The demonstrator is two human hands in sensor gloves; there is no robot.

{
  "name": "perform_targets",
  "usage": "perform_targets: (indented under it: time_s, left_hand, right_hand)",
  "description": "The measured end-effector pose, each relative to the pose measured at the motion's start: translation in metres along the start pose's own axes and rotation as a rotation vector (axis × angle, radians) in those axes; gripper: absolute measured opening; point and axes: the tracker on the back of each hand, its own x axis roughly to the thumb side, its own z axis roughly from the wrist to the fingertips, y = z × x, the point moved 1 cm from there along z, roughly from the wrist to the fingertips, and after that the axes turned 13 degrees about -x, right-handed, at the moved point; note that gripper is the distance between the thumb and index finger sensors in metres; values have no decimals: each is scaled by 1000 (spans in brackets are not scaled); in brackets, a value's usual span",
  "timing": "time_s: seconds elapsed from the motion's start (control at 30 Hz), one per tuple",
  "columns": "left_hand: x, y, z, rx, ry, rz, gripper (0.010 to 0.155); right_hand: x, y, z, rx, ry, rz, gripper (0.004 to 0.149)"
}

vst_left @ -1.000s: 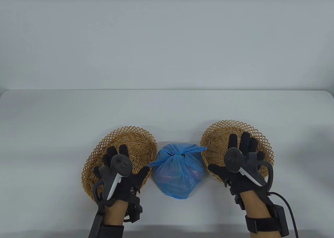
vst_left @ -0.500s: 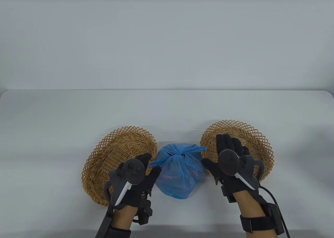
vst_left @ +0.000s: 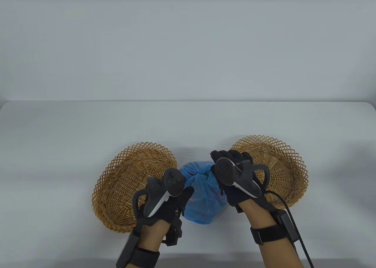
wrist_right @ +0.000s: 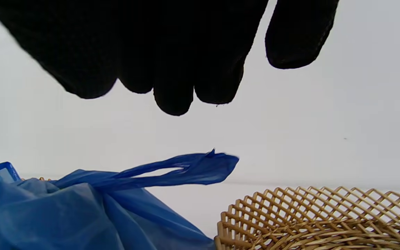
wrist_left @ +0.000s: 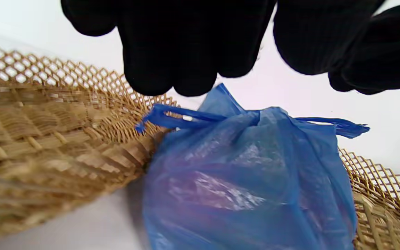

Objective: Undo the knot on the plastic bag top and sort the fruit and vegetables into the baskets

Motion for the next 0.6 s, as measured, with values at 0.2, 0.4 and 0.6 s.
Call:
perform_targets:
  time_s: [0.2, 0.4, 0.6]
  left_hand:
    - [-1, 27, 18, -65, -23, 66, 70]
    - [1, 29, 16, -33, -15, 79, 68]
    - [-4, 31, 14, -39, 22, 21, 70]
  right_hand:
    - [5, -37, -3, 267, 106, -2, 72]
    - [5, -51, -9, 381, 140, 3, 71]
    - [6, -44, -14, 349, 148, 49, 69]
